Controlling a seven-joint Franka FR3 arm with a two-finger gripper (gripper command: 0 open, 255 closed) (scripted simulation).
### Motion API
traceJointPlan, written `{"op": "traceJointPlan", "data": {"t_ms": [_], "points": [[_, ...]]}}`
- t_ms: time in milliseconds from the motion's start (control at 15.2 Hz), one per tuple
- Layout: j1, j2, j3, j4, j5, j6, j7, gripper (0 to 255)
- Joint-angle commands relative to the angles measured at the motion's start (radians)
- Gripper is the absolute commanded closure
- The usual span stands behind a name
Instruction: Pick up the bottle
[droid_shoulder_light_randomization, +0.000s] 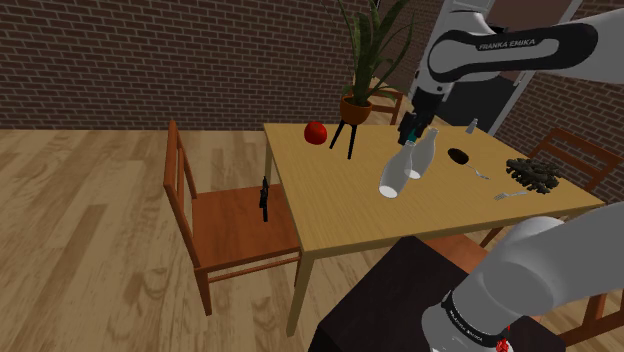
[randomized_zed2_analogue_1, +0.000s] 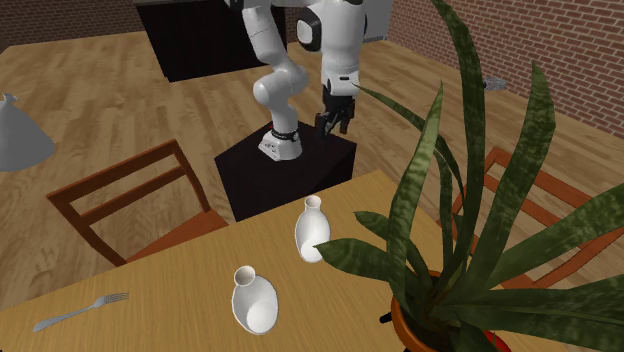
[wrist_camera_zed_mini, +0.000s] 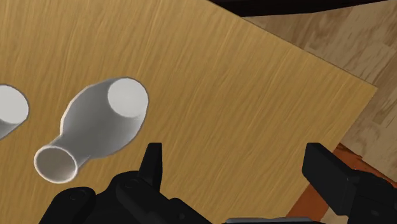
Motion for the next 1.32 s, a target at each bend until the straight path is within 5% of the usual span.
{"op": "traceJointPlan", "data": {"t_ms": [0,396,792,1254], "points": [[-0.006,0.057,-0.039,0.031,0.004,0.032,-0.042,0],[-0.02,0.254,-0.15,0.14,0.063,0.12,-0.18,0],[-0.054,0.483,-0.232,0.293,0.195,0.172,-0.345,0],[-0.063,0.528,-0.231,0.254,0.224,0.249,-0.367,0]]}}
